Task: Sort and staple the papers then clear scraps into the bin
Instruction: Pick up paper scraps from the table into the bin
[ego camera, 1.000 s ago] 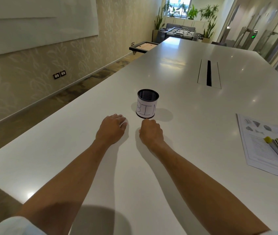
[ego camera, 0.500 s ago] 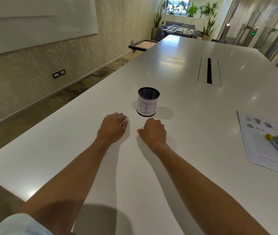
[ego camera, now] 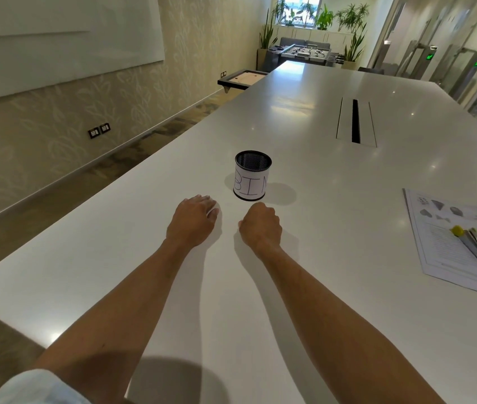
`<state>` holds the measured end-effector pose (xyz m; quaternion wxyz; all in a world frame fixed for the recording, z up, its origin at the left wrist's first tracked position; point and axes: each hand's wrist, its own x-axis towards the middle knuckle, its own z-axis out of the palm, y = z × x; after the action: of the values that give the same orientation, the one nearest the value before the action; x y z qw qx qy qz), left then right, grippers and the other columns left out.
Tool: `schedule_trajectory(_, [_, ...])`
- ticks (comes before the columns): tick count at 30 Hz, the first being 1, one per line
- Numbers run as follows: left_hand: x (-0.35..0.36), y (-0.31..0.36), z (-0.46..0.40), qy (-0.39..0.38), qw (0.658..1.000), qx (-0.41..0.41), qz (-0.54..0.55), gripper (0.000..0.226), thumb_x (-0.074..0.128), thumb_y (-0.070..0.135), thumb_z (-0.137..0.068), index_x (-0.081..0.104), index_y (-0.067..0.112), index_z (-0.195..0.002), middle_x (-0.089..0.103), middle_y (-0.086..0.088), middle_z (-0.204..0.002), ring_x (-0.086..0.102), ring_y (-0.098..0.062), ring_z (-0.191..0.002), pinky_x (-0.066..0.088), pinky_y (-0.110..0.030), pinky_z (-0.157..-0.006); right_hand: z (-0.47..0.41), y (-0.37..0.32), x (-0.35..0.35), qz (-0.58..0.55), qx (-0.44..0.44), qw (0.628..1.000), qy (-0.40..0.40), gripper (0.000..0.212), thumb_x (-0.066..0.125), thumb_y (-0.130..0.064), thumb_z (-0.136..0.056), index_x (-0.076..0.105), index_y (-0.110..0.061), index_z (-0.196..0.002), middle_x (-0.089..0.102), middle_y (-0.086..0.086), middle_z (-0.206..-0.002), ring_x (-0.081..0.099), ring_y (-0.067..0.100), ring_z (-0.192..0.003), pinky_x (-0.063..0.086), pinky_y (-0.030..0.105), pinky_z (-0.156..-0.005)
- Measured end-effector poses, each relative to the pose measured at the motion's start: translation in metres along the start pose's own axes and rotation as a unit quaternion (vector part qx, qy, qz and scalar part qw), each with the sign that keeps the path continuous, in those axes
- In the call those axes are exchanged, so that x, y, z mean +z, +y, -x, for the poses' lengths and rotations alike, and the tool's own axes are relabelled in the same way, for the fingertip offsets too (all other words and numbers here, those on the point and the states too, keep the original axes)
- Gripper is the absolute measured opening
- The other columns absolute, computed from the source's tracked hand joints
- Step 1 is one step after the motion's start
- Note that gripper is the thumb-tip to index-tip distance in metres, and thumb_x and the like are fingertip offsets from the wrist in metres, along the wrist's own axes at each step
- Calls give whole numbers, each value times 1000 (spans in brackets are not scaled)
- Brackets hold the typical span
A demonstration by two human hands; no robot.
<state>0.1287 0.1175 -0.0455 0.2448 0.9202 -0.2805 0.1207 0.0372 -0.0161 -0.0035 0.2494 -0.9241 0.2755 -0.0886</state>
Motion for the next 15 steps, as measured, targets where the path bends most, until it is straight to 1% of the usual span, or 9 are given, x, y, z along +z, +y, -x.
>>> schedule_trajectory(2, [0,0,0,2,1000,3,1,31,49,24,-95,66,9,-115,66,-11,-120,58,-30,-115,38,-43,-104,0,0,0,-7,7,1000,-10,13,61,-19,-90,50,-13,-92,61,12,-106,59,32,-99,43,35,-71])
schedule_trajectory(4, [0,0,0,-6,1000,4,1,31,48,24,-96,65,10,-118,63,-11,-126,55,-29,-121,36,-44,-106,1,-1,1,2,4,1000,-18,14,60,-19,-91,53,-10,-99,60,12,-107,59,32,-100,41,35,-70])
schedule_trajectory(5, [-1,0,0,-11,1000,2,1,32,47,25,-96,64,11,-120,61,-10,-130,52,-29,-124,34,-45,-108,1,-1,1,11,-3,1000,-22,12,59,-18,-91,53,-10,-98,60,12,-107,59,32,-100,40,34,-69])
schedule_trajectory(7, [-2,0,0,-15,1000,1,0,33,46,26,-97,63,11,-121,59,-10,-132,51,-28,-126,33,-45,-109,3,0,1,39,-27,999,-27,9,58,-14,-91,49,-12,-89,60,11,-103,60,32,-97,39,34,-67])
schedule_trajectory(9, [-2,1,1,-11,1000,5,-1,32,47,25,-97,64,11,-120,61,-10,-130,52,-29,-124,33,-44,-107,6,-1,2,74,-59,995,-32,10,58,-10,-89,49,-12,-85,59,11,-101,59,32,-97,39,35,-67])
schedule_trajectory(10, [-3,1,1,-9,1000,6,0,32,47,25,-96,64,10,-119,61,-10,-129,53,-29,-123,33,-44,-107,8,-2,2,93,-74,992,-32,5,57,-9,-88,53,-10,-88,59,11,-103,59,31,-98,39,34,-67])
schedule_trajectory(11, [-3,1,1,-8,1000,6,0,32,47,25,-96,65,11,-119,61,-10,-129,53,-29,-123,34,-44,-107,9,-2,2,112,-84,990,-30,8,57,-8,-87,56,-8,-95,59,11,-105,58,30,-100,39,34,-68])
schedule_trajectory(13, [-4,2,2,-4,1000,9,0,31,48,24,-96,66,11,-116,63,-10,-126,55,-28,-119,35,-44,-105,8,-1,2,134,-100,985,-36,18,54,-7,-88,57,-5,-106,59,12,-109,56,30,-103,39,34,-70])
schedule_trajectory(15, [-4,2,2,14,1000,21,-2,27,50,23,-94,69,9,-108,68,-11,-114,60,-29,-108,41,-40,-98,6,2,-1,122,-107,985,-54,19,53,-9,-89,56,-5,-107,58,12,-110,55,30,-104,39,35,-71])
